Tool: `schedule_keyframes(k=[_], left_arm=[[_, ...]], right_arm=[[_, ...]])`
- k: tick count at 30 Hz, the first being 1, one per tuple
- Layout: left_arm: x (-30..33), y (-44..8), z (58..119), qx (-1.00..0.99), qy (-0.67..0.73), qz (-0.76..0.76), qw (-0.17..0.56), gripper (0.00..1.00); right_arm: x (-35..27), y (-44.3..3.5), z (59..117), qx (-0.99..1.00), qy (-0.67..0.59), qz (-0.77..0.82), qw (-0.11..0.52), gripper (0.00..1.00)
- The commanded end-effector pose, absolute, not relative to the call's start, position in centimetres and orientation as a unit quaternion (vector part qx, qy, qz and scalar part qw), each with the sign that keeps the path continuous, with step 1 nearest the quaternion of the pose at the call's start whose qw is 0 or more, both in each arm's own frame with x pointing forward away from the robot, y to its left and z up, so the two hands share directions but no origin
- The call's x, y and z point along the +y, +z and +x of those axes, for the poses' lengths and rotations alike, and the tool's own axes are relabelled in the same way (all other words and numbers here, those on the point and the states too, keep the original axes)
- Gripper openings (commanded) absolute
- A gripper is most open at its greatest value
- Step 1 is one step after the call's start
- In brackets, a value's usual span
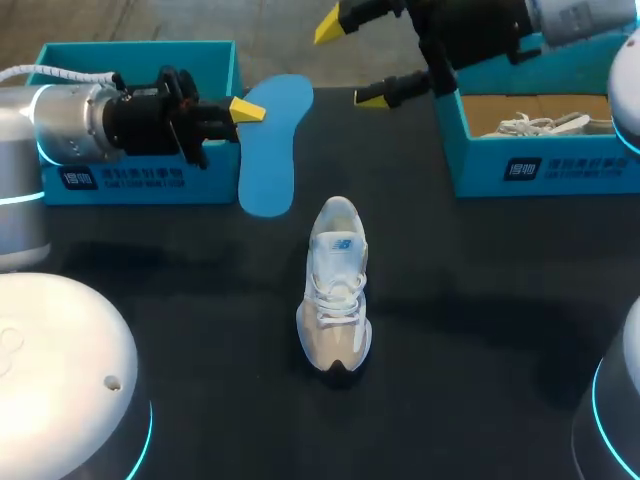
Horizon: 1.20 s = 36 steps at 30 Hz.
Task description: Take the shoe out of the shoebox, open the shoe tongue, remove and reinsert the insole, then place the shoe into the shoebox
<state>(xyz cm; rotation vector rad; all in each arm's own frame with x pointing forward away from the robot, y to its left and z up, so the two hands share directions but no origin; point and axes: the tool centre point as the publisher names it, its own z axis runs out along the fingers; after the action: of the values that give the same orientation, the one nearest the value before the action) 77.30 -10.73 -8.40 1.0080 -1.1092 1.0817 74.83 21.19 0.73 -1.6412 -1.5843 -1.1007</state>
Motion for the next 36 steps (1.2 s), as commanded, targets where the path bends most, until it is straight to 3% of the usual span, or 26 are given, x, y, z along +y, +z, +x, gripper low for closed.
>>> schedule_keyframes(k=[1,36], left_arm=[[-11.0,-8.4,77.5,-0.489,0.469,0.433,0.595,0.00],[-11.7,-8.8,78.3,-0.515,0.476,0.431,0.568,0.00]], right_arm=[[22.6,1.7,74.9,-0.631,-0.333,-0.668,0.212,1.00],[26.0,2.2,74.7,-0.651,-0.123,-0.748,-0.020,1.00]])
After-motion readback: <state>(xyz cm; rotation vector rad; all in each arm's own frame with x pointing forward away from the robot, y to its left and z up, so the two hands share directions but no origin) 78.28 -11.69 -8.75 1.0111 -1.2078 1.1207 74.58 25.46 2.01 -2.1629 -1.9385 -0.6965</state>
